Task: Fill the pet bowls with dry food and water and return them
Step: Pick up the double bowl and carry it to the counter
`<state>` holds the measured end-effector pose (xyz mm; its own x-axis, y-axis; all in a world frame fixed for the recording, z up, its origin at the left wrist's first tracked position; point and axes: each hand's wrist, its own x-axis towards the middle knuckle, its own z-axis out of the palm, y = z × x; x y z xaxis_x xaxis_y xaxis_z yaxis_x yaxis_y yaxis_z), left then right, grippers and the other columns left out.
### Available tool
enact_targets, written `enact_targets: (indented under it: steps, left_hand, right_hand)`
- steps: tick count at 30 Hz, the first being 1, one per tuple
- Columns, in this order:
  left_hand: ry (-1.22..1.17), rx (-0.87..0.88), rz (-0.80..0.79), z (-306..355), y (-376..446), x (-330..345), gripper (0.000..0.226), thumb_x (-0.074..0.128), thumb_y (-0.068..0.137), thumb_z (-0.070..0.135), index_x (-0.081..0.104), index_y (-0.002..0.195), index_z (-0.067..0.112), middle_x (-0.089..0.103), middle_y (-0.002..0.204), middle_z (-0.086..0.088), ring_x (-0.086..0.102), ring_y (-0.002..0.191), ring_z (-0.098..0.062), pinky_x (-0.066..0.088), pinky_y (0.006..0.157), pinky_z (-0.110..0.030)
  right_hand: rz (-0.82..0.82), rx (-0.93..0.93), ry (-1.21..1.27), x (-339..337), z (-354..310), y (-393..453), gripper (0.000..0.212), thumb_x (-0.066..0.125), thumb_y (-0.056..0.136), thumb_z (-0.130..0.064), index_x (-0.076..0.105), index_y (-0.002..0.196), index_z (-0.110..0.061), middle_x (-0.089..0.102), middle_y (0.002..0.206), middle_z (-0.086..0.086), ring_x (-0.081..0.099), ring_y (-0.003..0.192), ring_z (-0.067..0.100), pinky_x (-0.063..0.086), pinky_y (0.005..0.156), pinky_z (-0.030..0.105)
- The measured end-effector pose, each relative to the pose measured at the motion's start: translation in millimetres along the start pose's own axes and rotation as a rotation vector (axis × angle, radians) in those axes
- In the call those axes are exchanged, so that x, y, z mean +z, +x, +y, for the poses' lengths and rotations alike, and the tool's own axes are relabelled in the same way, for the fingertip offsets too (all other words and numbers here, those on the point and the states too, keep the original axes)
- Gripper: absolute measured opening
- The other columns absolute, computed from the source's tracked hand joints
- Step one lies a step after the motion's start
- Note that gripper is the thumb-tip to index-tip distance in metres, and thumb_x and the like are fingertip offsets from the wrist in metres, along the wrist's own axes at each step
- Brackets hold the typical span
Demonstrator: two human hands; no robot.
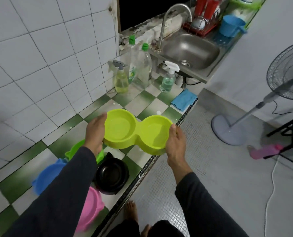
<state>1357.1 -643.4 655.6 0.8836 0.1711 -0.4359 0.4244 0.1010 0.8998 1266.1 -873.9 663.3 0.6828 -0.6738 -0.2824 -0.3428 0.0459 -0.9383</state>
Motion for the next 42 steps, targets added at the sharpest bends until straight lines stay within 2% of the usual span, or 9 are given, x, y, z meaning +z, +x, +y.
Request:
enact_targets:
  steps: [3,6,9,12,15,19,27,34,42]
  left_hand:
    - [0.078,-0.011,-0.060,-3,21,8,0.030,0.060,0.095,0.059,0.061,0.113,0.034,0.061,0.130,0.003,0.057,0.122,-0.023,0.047,0.106,-0.048]
    - [0.121,-0.051,-0.095,-6,42,14,0.028,0.053,0.102,0.056,0.060,0.113,0.031,0.059,0.133,0.000,0.057,0.121,-0.025,0.048,0.104,-0.050]
    - [0.101,-0.094,-0.084,-12,61,20,0.040,0.046,0.108,0.044,0.054,0.139,0.021,0.059,0.135,-0.005,0.058,0.119,-0.028,0.049,0.103,-0.049]
    - [0.104,-0.125,-0.072,-17,77,25,0.043,0.043,0.110,0.036,0.049,0.147,0.014,0.058,0.135,-0.009,0.058,0.119,-0.031,0.049,0.095,-0.045]
    - [0.152,-0.118,-0.095,-22,92,24,0.042,0.045,0.107,0.041,0.055,0.143,0.021,0.059,0.138,-0.007,0.057,0.124,-0.031,0.047,0.106,-0.051]
    - [0.202,-0.095,-0.083,-30,115,25,0.019,0.051,0.105,0.041,0.064,0.115,0.031,0.064,0.131,-0.007,0.059,0.123,-0.033,0.047,0.107,-0.060]
    - [0.220,-0.119,-0.074,-43,141,40,0.018,0.049,0.106,0.024,0.066,0.102,0.027,0.064,0.131,-0.016,0.058,0.124,-0.040,0.045,0.108,-0.062]
    - [0.301,-0.090,-0.109,-56,153,51,0.034,0.046,0.107,0.014,0.066,0.135,0.019,0.067,0.131,-0.007,0.061,0.123,-0.031,0.048,0.110,-0.053]
    - [0.406,-0.034,-0.072,-64,172,57,0.020,0.053,0.105,0.016,0.066,0.119,0.021,0.068,0.125,-0.010,0.064,0.116,-0.030,0.052,0.105,-0.054]
  right_hand:
    - [0.041,0.006,-0.017,10,8,11,0.039,0.040,0.106,-0.046,0.058,0.133,-0.026,0.056,0.126,-0.003,0.053,0.119,0.020,0.047,0.104,0.049]
    - [0.068,0.025,-0.031,21,18,22,0.039,0.038,0.105,-0.048,0.058,0.132,-0.027,0.055,0.129,0.000,0.052,0.121,0.023,0.046,0.104,0.050]
    - [0.061,0.062,-0.028,30,27,33,0.033,0.038,0.105,-0.048,0.058,0.127,-0.033,0.055,0.132,0.000,0.051,0.122,0.024,0.045,0.104,0.049]
    - [0.050,0.105,-0.016,37,36,42,0.032,0.040,0.106,-0.046,0.059,0.126,-0.029,0.056,0.132,0.002,0.052,0.121,0.024,0.047,0.102,0.047]
    - [0.026,0.157,0.000,42,43,48,0.035,0.040,0.107,-0.041,0.057,0.133,-0.024,0.055,0.133,0.001,0.051,0.120,0.022,0.043,0.092,0.036]
    - [-0.001,0.207,-0.003,45,53,53,0.036,0.040,0.108,-0.036,0.054,0.138,-0.023,0.054,0.132,-0.001,0.050,0.117,0.018,0.038,0.091,0.031]
    - [-0.050,0.252,-0.099,50,75,67,0.032,0.042,0.105,-0.033,0.058,0.131,-0.022,0.056,0.130,0.007,0.054,0.118,0.027,0.049,0.102,0.050]
    - [-0.057,0.269,-0.183,40,83,77,0.035,0.044,0.106,-0.026,0.057,0.137,-0.017,0.054,0.125,0.005,0.049,0.111,0.018,0.041,0.098,0.033]
    - [-0.063,0.327,-0.171,41,89,81,0.036,0.051,0.103,-0.025,0.062,0.137,-0.021,0.060,0.129,0.006,0.055,0.118,0.021,0.046,0.109,0.043]
